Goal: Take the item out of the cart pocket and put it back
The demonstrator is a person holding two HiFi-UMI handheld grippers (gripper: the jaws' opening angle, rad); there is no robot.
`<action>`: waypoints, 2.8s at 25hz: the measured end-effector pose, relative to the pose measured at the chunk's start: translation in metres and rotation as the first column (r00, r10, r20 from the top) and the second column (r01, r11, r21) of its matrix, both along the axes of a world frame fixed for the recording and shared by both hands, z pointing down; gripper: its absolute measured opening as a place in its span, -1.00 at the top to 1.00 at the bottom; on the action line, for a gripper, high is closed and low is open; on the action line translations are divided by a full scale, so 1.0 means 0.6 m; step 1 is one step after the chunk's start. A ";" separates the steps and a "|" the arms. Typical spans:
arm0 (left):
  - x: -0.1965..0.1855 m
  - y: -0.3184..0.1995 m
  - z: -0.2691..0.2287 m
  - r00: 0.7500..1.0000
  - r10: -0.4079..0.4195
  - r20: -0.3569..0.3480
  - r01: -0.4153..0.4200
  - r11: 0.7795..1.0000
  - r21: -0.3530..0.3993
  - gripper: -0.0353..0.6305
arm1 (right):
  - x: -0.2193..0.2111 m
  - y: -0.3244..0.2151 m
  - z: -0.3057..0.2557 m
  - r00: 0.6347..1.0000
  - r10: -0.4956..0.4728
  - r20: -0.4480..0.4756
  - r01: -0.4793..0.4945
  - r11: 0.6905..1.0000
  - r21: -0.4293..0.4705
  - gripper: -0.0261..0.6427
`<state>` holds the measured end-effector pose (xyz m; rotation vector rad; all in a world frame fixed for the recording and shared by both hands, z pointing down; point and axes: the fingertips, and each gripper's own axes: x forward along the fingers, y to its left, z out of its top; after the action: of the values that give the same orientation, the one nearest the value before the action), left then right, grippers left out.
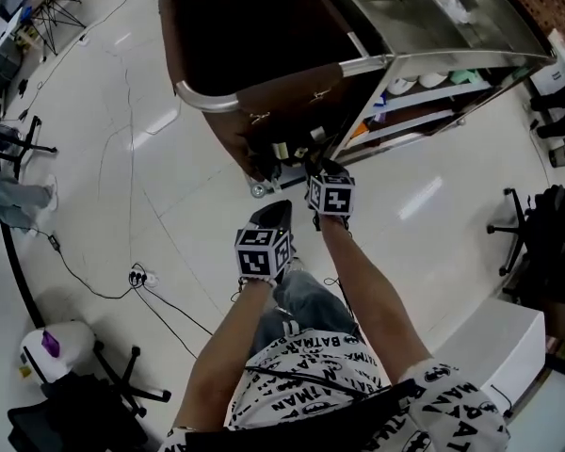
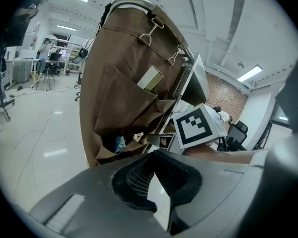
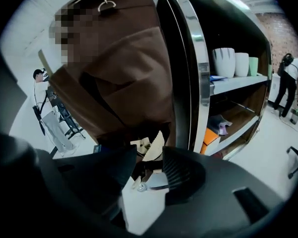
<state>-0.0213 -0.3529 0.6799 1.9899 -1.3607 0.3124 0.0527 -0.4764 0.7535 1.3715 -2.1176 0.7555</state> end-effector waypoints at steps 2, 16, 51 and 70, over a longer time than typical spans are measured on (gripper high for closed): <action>-0.001 -0.005 0.007 1.000 0.001 0.001 -0.001 1.000 -0.005 0.89 | -0.005 -0.018 0.018 1.000 0.000 -0.022 -0.001 1.000 -0.018 0.39; -0.006 -0.009 0.011 1.000 -0.001 -0.020 0.001 1.000 -0.003 0.89 | 0.001 -0.039 0.024 0.993 0.000 -0.118 -0.008 0.997 -0.071 0.71; -0.050 0.473 -0.302 0.990 0.097 -0.098 -0.073 0.971 0.228 0.89 | 0.063 0.621 -0.492 0.998 -0.027 0.057 0.007 0.945 0.326 0.74; 0.040 0.546 -0.323 0.993 0.101 -0.061 -0.085 0.972 0.218 0.88 | 0.097 0.741 -0.471 0.975 -0.102 0.200 0.044 0.960 0.277 0.74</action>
<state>0.0028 -0.0253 0.4862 2.2257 -1.3047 0.1388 0.1112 -0.0316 0.4711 1.3909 -2.5026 0.6223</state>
